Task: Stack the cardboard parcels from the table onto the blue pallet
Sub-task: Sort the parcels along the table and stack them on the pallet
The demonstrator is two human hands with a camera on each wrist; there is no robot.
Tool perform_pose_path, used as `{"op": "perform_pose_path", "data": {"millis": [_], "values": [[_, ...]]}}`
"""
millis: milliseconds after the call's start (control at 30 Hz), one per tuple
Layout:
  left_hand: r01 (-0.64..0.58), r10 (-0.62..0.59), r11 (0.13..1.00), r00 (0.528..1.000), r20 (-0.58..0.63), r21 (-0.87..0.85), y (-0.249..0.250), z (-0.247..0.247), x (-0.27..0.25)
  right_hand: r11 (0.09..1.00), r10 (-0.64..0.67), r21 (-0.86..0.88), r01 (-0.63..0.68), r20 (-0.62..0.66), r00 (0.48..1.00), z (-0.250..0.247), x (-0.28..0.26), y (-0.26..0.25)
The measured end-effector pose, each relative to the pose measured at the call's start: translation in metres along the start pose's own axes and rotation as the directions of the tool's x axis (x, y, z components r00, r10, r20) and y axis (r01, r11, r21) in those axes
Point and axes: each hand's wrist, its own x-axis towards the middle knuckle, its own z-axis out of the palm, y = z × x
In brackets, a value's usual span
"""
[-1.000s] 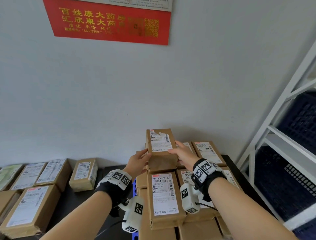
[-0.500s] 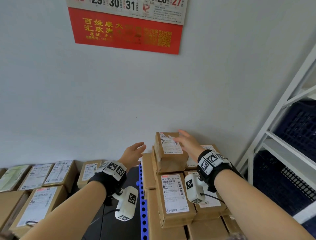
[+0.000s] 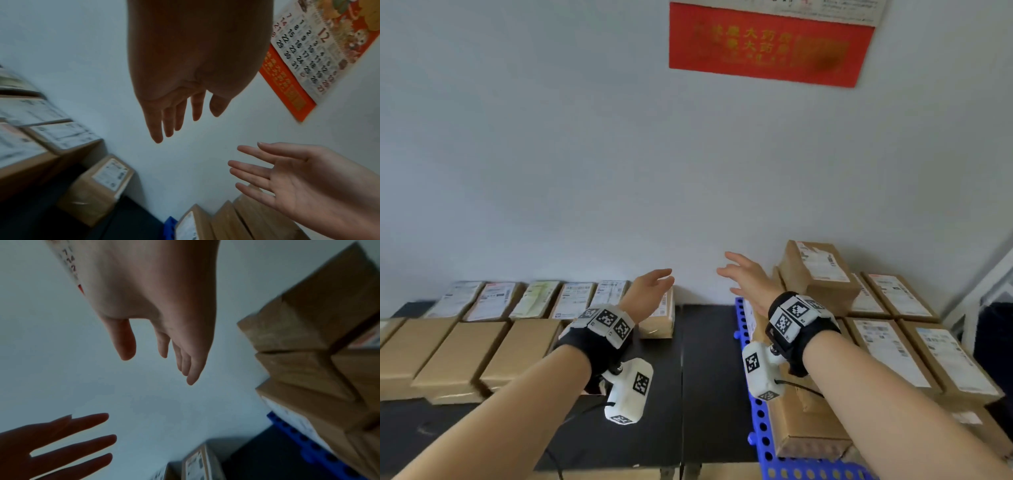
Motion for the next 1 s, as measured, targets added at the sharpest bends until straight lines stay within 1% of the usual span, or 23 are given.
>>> {"op": "perform_pose_path", "data": {"millis": [167,267,467,600,767,867,1000], "values": [[0.103,-0.104,0.995,0.991,-0.085,-0.011,-0.052,-0.051,-0.027,0.999,0.037,0.001,-0.038,0.088,0.995,0.074,-0.002,0.018],[0.146,-0.143,0.989,0.983,-0.118,0.012,-0.077,-0.075,-0.039,0.998,0.057,-0.015,-0.055,0.123,0.991,0.105,0.000,0.029],[0.275,-0.266,0.961,0.940,-0.214,0.015,-0.134,-0.110,-0.060,0.991,0.122,-0.076,-0.108,0.206,0.971,0.156,0.006,0.063],[0.358,-0.354,0.933,0.899,-0.260,-0.032,-0.167,-0.122,-0.066,0.984,0.169,-0.107,-0.145,0.262,0.950,0.183,0.015,0.084],[0.450,-0.466,0.885,0.845,-0.263,-0.124,-0.203,-0.125,-0.068,0.965,0.250,-0.151,-0.216,0.275,0.928,0.216,0.028,0.111],[0.458,-0.482,0.876,0.840,-0.249,-0.151,-0.217,-0.125,-0.061,0.953,0.285,-0.182,-0.242,0.278,0.917,0.235,0.037,0.124],[0.452,-0.493,0.867,0.841,-0.223,-0.210,-0.226,-0.123,-0.044,0.942,0.329,-0.162,-0.293,0.280,0.902,0.251,0.049,0.138]]}}
